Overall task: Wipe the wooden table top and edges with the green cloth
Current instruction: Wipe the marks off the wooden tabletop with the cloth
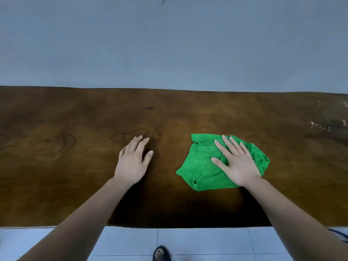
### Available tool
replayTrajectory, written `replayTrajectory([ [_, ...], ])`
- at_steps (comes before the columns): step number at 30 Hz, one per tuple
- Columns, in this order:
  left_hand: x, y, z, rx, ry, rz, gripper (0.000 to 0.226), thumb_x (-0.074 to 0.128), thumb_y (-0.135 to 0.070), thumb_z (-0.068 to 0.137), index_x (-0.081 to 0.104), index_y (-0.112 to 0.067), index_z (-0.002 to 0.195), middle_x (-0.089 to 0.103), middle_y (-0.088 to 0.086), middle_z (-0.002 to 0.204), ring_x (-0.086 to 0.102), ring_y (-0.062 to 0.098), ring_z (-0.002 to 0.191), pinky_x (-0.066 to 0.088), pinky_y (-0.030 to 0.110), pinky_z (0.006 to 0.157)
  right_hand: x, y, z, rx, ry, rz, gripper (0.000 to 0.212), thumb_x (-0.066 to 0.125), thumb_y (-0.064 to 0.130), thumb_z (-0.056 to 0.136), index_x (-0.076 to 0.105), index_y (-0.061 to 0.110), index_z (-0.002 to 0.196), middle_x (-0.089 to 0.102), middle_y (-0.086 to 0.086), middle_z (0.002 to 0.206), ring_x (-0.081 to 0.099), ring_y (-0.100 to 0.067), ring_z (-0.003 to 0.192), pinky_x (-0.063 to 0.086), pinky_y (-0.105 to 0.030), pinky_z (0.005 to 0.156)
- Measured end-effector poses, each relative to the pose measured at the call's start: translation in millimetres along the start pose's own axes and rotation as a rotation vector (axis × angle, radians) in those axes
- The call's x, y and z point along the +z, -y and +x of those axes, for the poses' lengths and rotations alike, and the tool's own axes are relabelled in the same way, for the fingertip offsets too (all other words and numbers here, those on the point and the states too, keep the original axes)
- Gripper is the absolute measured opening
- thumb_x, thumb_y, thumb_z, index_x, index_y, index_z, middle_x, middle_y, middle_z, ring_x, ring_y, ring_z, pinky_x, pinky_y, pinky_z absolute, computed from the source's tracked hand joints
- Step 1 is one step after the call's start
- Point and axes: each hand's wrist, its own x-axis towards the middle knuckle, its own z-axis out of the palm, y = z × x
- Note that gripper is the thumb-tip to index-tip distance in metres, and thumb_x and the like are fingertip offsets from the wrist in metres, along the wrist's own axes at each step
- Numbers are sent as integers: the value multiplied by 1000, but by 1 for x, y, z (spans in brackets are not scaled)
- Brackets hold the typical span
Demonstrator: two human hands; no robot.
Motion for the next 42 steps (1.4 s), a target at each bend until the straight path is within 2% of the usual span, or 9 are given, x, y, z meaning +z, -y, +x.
replayTrajectory([
  [4,7,-9,-5,33,-4,16,63,33,-61,113,34,-34,170,26,-5,180,13,18,169,13,49,135,-6,-44,-1,207,-9,48,93,-2,96,95,-2,49,175,-10,11,186,-13,-14,172,-2,-48,140],
  [8,10,-19,-5,48,-12,-12,63,30,-62,113,33,-35,170,26,-6,180,13,17,169,15,50,135,2,3,0,374,-26,50,93,-12,87,97,-10,39,177,-14,-2,186,-14,-27,172,-1,-56,139],
  [14,22,-51,4,121,-18,-24,63,32,-62,112,36,-34,169,30,-5,179,17,19,169,21,53,134,19,106,-41,40,17,22,82,0,82,106,-16,40,175,-24,0,183,-27,-26,169,-8,-56,138],
  [19,41,-95,7,197,-10,-36,62,34,-60,113,34,-34,170,28,-5,180,13,17,169,18,50,135,26,84,-76,-167,11,14,79,12,80,110,-2,42,178,-13,5,187,-22,-18,170,-6,-51,139],
  [25,67,-142,-1,233,35,37,73,18,-72,110,17,-39,175,11,-6,184,-2,16,171,11,49,138,16,2,-87,-35,-15,58,80,8,86,106,-6,48,175,-18,12,185,-26,-11,168,-7,-48,139],
  [27,96,-204,-8,275,36,61,76,15,-75,108,15,-39,175,10,-5,184,-4,17,171,11,49,138,13,-83,-107,56,-14,69,81,6,88,105,-8,50,174,-19,13,184,-26,-10,168,-7,-48,139],
  [31,108,-234,-18,271,50,120,79,12,-79,106,11,-41,175,5,-5,185,-8,18,170,8,49,138,5,-153,-109,115,-30,61,82,4,90,103,-6,51,174,-14,12,185,-21,-11,170,-7,-47,139],
  [37,167,-344,-40,167,25,154,85,15,-86,103,14,-41,175,8,-4,185,-3,21,171,7,49,137,-10,-301,-122,115,-41,66,85,1,92,100,-5,51,174,-16,14,184,-19,-12,170,-6,-48,140],
  [42,198,-409,-54,28,15,208,88,4,-88,100,9,-42,175,3,-4,185,-5,22,171,2,49,138,-20,-413,-137,120,-53,73,86,0,92,100,-3,50,175,-12,13,185,-14,-13,172,-3,-48,140],
])
